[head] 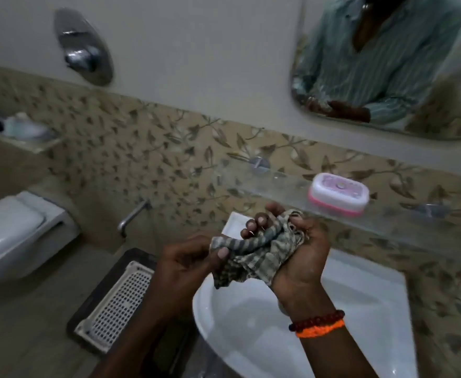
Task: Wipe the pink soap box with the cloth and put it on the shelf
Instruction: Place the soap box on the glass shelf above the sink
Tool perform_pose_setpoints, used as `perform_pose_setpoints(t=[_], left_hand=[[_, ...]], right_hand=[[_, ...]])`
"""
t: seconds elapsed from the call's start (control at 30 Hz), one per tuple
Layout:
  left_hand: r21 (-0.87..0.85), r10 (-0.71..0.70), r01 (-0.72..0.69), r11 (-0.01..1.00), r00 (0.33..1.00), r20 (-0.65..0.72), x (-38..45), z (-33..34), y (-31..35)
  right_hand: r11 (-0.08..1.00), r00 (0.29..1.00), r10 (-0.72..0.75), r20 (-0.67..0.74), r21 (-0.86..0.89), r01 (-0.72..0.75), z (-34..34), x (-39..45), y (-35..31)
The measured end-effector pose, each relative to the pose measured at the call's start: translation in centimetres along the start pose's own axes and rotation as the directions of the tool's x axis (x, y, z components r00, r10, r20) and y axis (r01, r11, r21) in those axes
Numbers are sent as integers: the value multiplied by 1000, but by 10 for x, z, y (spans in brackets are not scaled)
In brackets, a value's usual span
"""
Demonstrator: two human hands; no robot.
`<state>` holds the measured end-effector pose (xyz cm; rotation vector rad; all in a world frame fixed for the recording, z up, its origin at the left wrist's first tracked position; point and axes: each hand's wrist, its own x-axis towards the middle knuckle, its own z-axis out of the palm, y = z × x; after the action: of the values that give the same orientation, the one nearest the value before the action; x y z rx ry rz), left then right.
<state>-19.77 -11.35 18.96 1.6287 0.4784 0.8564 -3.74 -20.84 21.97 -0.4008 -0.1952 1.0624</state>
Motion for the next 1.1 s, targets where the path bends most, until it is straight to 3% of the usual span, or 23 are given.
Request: perform_pose_setpoints(t=[0.1, 0.17, 0.23, 0.3, 0.43, 0.6, 0.7, 0.93, 1.1], left_hand=[[-25, -28, 23, 999, 978, -208, -21, -51, 11], [-42, -50, 39, 998, 959, -280, -32, -78, 20], [-33, -88, 82, 996, 926, -368, -41, -111, 22], [-54, -159, 151, 987, 876, -456, -49, -144, 12], [-113, -350, 362, 925, 703, -619, -76, -202, -39], [-326, -602, 533, 781, 504, -619, -110, -222, -120], [-432, -700, 577, 693, 399, -592, -116, -222, -175], [-592, -811, 605, 533, 166, -561, -97, -241, -325], [-611, -826, 643, 462, 61, -560, -86, -266, -402]], right_hand=[[982, 982, 178, 69, -72, -173, 10, 15, 43], [928, 939, 333, 89, -210, -309, 15, 24, 72], [812, 856, 508, 100, -388, -436, 20, 31, 108], [672, 788, 612, 68, -569, -473, 18, 39, 144], [433, 705, 697, -130, -708, -559, 2, 62, 210], [150, 644, 651, -401, -764, -627, -37, 102, 275], [-13, 662, 580, -474, -818, -575, -74, 130, 315], [-261, 784, 432, -447, -894, -365, -188, 211, 414], [-340, 823, 429, -373, -910, -235, -234, 259, 478]])
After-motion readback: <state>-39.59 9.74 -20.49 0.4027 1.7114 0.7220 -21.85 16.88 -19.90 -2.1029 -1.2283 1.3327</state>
